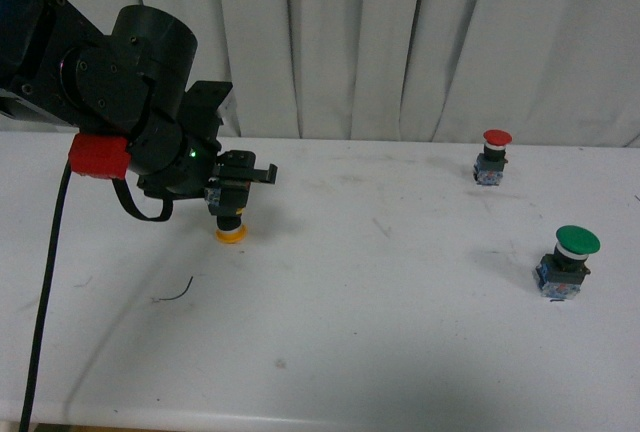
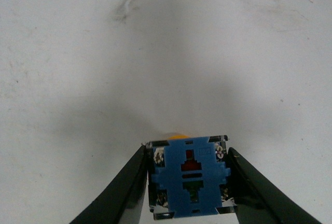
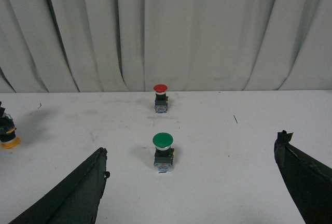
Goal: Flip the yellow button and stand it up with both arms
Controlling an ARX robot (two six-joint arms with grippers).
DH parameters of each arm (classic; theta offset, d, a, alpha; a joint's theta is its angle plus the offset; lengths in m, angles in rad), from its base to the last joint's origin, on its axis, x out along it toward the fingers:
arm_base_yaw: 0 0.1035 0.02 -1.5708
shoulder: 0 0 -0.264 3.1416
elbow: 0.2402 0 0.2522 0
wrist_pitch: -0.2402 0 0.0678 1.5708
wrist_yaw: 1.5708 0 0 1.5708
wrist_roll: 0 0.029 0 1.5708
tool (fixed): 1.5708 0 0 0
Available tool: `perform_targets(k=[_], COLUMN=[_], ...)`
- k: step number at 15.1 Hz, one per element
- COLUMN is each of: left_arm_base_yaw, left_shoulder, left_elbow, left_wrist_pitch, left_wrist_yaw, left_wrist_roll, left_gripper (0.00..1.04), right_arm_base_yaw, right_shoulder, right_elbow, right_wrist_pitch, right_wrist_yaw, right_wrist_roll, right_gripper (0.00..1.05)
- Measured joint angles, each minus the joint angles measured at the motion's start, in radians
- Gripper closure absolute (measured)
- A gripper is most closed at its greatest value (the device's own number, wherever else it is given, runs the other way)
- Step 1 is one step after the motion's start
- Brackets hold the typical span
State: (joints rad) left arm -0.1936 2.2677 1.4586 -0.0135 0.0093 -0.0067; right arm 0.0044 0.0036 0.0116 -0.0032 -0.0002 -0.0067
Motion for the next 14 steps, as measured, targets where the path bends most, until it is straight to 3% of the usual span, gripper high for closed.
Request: perform_targets(k=[2, 9, 14], left_arm_base_yaw=[-0.009, -0.02, -0.012], left_shoulder=[-0.005, -0.201, -0.674], left_elbow=[-0.01, -0.182, -0.568], left_wrist_pitch=[0.019, 0.142, 0.364], left_wrist_yaw=[0.003, 0.076, 0.306], left_wrist_roll=[0.0, -0.008, -0.136], left_gripper=[0.69, 0.69, 0.69], right_arm_base_yaw=[0.0, 0.0, 0.0], right_shoulder=[0.0, 0.0, 0.0], right_elbow=[0.0, 0.0, 0.0], right_wrist_pitch=[0.0, 0.0, 0.0], right_wrist_yaw=[0.0, 0.0, 0.0], right_wrist_roll=[0.0, 0.0, 0.0], right_gripper=[0.06, 0.06, 0.06])
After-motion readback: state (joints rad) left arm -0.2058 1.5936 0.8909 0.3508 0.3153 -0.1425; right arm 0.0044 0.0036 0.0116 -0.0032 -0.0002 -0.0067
